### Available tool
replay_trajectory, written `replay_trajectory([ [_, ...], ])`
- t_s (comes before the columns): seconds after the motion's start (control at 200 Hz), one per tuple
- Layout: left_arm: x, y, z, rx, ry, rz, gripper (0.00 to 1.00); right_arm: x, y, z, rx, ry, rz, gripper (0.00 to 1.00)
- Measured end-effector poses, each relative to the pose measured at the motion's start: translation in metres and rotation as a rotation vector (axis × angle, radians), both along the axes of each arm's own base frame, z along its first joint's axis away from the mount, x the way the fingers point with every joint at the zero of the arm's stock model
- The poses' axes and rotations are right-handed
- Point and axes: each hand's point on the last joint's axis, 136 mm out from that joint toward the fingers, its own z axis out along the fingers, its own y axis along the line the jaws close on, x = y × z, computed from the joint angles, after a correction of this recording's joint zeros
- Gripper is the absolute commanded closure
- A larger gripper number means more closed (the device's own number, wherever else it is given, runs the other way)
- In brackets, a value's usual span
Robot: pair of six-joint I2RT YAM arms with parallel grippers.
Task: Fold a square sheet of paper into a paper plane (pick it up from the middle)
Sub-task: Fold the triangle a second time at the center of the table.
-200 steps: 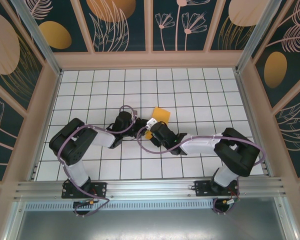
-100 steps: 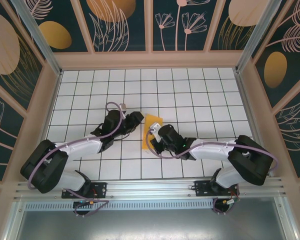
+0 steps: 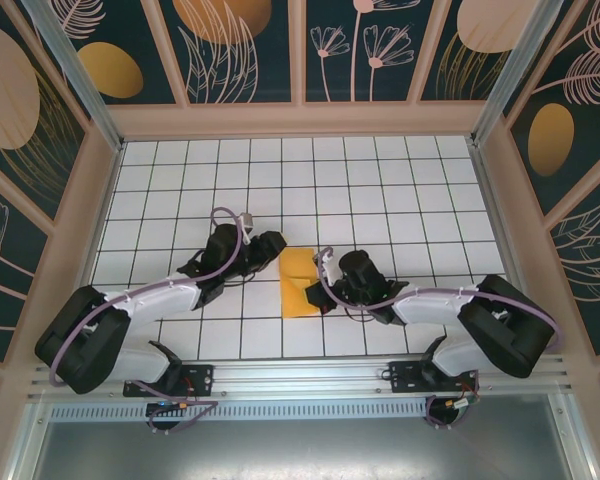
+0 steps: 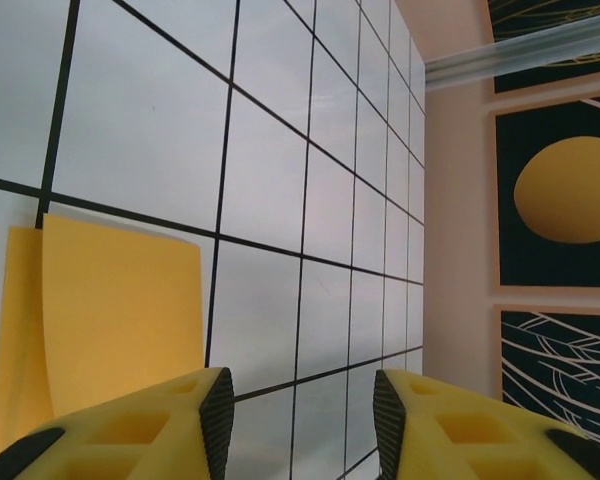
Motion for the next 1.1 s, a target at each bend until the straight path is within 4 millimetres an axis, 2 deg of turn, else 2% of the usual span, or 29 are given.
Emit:
replay_trajectory([
  [0.275,-0.020,-0.019,-0.021,-0.013,0.053,-0.116,0.57,0.002,-0.008,-0.022,0.034,0.199,-0.028,0.99],
  [0.54,-0.034,-0.024,-0.029,-0.014,0.074,-0.161,0.58,0.004,-0.012,-0.032,0.063,0.328,-0.037,0.99],
  [0.891,-0.037,-0.024,-0.031,-0.012,0.076,-0.166,0.61,0.013,0.000,-0.013,0.163,0.397,-0.043,1.00],
  [1.101,-0.030,-0.020,-0.032,0.000,0.062,-0.122,0.60,0.033,0.010,0.002,0.197,0.419,-0.076,1.00],
])
